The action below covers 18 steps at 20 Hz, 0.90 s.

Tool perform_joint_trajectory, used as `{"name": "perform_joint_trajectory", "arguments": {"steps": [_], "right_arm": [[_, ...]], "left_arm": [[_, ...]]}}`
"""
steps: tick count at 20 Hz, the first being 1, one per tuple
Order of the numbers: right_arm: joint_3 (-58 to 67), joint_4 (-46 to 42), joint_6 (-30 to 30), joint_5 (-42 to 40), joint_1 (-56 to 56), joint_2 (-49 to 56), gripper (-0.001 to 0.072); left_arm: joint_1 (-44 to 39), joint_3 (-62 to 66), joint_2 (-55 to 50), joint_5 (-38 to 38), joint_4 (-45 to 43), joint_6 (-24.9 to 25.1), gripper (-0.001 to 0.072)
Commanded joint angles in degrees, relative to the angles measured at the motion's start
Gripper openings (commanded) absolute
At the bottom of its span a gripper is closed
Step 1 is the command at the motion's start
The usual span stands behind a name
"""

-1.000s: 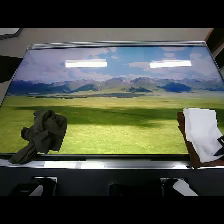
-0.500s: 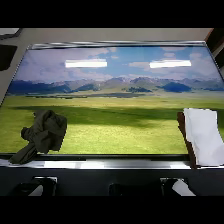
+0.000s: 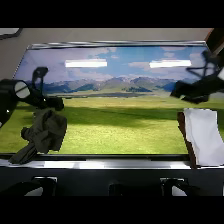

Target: Fold the shirts.

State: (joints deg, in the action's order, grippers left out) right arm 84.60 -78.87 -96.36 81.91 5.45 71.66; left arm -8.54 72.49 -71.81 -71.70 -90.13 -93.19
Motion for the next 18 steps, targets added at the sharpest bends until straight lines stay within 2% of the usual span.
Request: {"name": "perform_joint_trajectory", "arguments": {"steps": [1,4,18], "right_arm": [[-6.80,2.78,-2.21,3.41,-7.08,2.21,0.0563],[-7.56,3.15,-2.99,0.20,-7.96,2.21,0.0564],[-7.54,3.19,-3.34,0.61,-7.96,2.19,0.0563]], "left_arm": [[-0.94,-11.72,3.06,3.93,1.22,-3.06,0.0716],[-1.18,-14.36,5.62,5.64,1.22,-3.37,0.0716],[-1.18,-14.32,5.16,5.70,1.22,-3.34,0.0716]]}}
